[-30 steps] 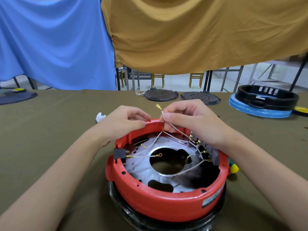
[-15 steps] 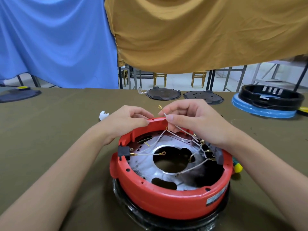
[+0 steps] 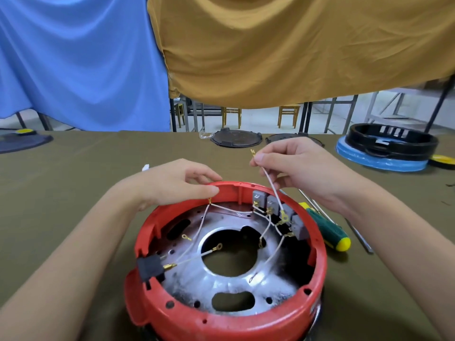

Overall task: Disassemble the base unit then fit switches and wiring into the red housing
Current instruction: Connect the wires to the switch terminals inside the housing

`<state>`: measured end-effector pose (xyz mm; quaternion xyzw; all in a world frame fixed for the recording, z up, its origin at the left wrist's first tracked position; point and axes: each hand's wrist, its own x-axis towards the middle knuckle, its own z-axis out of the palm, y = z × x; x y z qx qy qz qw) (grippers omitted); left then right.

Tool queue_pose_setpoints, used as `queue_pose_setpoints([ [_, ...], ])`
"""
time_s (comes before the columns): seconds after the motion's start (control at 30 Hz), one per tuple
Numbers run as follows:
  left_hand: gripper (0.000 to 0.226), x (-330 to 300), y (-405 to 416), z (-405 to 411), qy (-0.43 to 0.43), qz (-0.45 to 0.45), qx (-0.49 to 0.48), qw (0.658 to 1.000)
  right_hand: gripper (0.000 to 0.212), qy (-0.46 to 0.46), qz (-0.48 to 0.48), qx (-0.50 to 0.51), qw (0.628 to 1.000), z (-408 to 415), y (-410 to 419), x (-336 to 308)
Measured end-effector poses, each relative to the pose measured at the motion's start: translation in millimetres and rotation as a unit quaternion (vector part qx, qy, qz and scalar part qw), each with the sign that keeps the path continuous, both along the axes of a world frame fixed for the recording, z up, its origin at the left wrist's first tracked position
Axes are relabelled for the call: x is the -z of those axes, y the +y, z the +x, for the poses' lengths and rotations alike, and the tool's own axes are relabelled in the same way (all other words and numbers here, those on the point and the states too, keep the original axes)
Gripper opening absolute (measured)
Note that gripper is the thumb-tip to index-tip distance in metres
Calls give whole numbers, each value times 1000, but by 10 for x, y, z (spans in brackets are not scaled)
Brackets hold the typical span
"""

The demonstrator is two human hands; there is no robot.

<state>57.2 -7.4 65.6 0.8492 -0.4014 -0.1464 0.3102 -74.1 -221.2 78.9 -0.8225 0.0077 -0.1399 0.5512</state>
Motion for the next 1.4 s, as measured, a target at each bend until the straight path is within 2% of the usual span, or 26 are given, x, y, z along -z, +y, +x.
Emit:
queue_pose_setpoints([
  [0.07,14,-5,-30,-49,-28,1,8,1000,16,18,22,-6,1000,-16,-1,-12],
  [0.2,17,-78,44,10,-67,18,-40,997,14,40,56,-7,998,-37,-12,-29],
  [0.3,21,-144,118,11,-4,39,-67,997,14,50,40,19,998,-42,-8,-28],
  [0.37,23,-190,171,-23,50,100,-56,992,16,59,17,37,997,-50,-11,-31],
  [0.5,26,-214,252,-45,57,191,-45,979,25,77,-62,71,993,-60,-7,-33],
  [0.57,24,-184,226,-25,26,168,-62,984,25,92,-104,72,988,-72,16,-26],
  [0.67,27,-70,60,-19,-22,78,-66,995,24,110,-137,61,983,-87,60,-21],
  [0.77,18,32,-89,-54,-28,30,-25,999,24,117,-171,62,976,-94,111,-9],
  [0.93,9,93,-83,29,-3,-17,-20,1000,22,141,-216,57,964,-66,187,26],
  [1.07,25,179,-113,65,10,-50,-14,999,21,166,-239,59,955,-12,267,31],
  [1.23,21,220,-147,71,20,-69,16,997,22,179,-249,74,949,16,408,88],
  [1.4,51,230,-139,33,39,-76,22,996,21,172,-224,113,953,-10,480,178],
])
